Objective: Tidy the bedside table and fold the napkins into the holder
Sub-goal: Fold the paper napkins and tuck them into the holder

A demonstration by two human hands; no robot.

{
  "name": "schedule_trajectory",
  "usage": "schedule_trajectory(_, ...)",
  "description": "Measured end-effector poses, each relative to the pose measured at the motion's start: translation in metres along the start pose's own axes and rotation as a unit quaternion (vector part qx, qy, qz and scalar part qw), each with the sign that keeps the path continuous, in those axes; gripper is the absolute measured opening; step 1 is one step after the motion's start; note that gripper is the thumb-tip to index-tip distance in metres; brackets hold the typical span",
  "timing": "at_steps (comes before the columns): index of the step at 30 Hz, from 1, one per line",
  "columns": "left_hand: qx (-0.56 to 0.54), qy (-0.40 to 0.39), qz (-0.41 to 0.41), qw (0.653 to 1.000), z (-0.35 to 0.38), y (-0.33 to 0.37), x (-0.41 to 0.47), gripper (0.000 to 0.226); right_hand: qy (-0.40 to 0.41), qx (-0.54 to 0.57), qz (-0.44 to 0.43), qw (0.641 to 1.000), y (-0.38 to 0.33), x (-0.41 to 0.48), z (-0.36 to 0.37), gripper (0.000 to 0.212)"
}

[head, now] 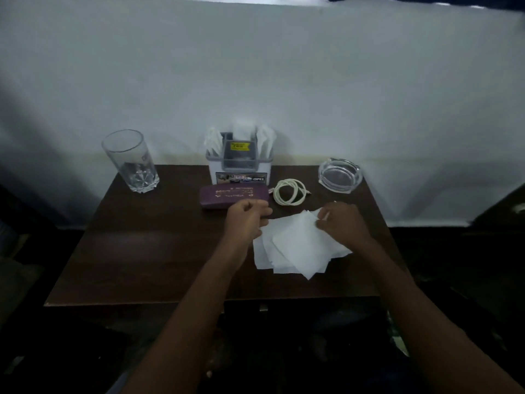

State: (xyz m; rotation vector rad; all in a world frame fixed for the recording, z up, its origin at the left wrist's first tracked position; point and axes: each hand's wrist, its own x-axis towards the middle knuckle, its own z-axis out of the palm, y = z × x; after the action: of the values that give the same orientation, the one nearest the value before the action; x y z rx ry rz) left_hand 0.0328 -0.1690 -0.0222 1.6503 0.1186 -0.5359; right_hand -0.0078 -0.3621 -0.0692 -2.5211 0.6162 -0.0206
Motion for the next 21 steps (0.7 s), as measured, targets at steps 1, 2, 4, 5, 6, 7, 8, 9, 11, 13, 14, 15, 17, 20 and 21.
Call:
schedule_trajectory(1,0.006,-0.002,-0.001,1.000,0.001,-0.001,0.000,0.022,-0.012,-0.007,-0.004,1.000,-0.001,0.000,0.002,0.019)
schedule_trajectory(2,0.013,-0.004,0.000,1.000,0.002,-0.001,-0.001,0.021,-0.012,-0.010,-0.011,1.000,-0.001,0.002,0.004,0.023)
schedule_trajectory(4,0.024,-0.005,0.003,1.000,0.001,-0.002,-0.001,0.020,-0.003,0.012,-0.018,1.000,-0.003,0.003,0.003,0.023)
schedule_trajectory(5,0.028,-0.005,0.006,1.000,0.000,-0.003,-0.001,0.019,-0.008,0.042,-0.016,0.999,-0.005,0.003,-0.001,0.020)
schedule_trajectory(6,0.033,-0.005,0.011,0.999,-0.001,-0.003,-0.001,0.018,-0.020,0.076,-0.015,0.997,-0.008,0.003,-0.007,0.016)
schedule_trajectory(7,0.037,-0.007,0.017,0.999,-0.002,-0.004,0.000,0.017,-0.033,0.106,-0.023,0.994,-0.012,0.001,-0.014,0.016)
schedule_trajectory(8,0.039,-0.011,0.024,0.999,-0.002,-0.004,0.001,0.016,-0.044,0.133,-0.035,0.989,-0.016,-0.001,-0.021,0.016)
schedule_trajectory(9,0.041,-0.016,0.034,0.998,-0.003,-0.004,0.001,0.015,-0.055,0.156,-0.050,0.985,-0.021,-0.004,-0.028,0.014)
schedule_trajectory(11,0.051,-0.028,0.055,0.997,-0.002,-0.005,0.001,0.015,-0.071,0.196,-0.078,0.975,-0.032,-0.009,-0.038,0.007)
schedule_trajectory(13,0.064,-0.036,0.068,0.995,-0.001,-0.005,0.001,0.019,-0.061,0.214,-0.090,0.971,-0.038,-0.009,-0.039,0.006)
schedule_trajectory(14,0.067,-0.037,0.071,0.995,-0.001,-0.006,0.001,0.020,-0.043,0.206,-0.088,0.974,-0.038,-0.006,-0.036,0.008)
schedule_trajectory(15,0.069,-0.036,0.071,0.994,0.000,-0.006,0.001,0.020,-0.023,0.181,-0.077,0.980,-0.033,-0.002,-0.031,0.009)
schedule_trajectory(17,0.070,-0.028,0.066,0.995,-0.001,-0.006,0.001,0.021,-0.007,0.108,-0.028,0.994,-0.016,0.007,-0.018,0.009)
schedule_trajectory(20,0.061,-0.009,0.056,0.996,-0.005,-0.007,0.002,0.020,-0.043,0.019,0.003,0.999,0.003,0.011,-0.001,0.019)
schedule_trajectory(21,0.060,-0.005,0.054,0.997,-0.006,-0.007,0.002,0.019,-0.045,0.005,-0.004,0.999,0.002,0.009,0.001,0.014)
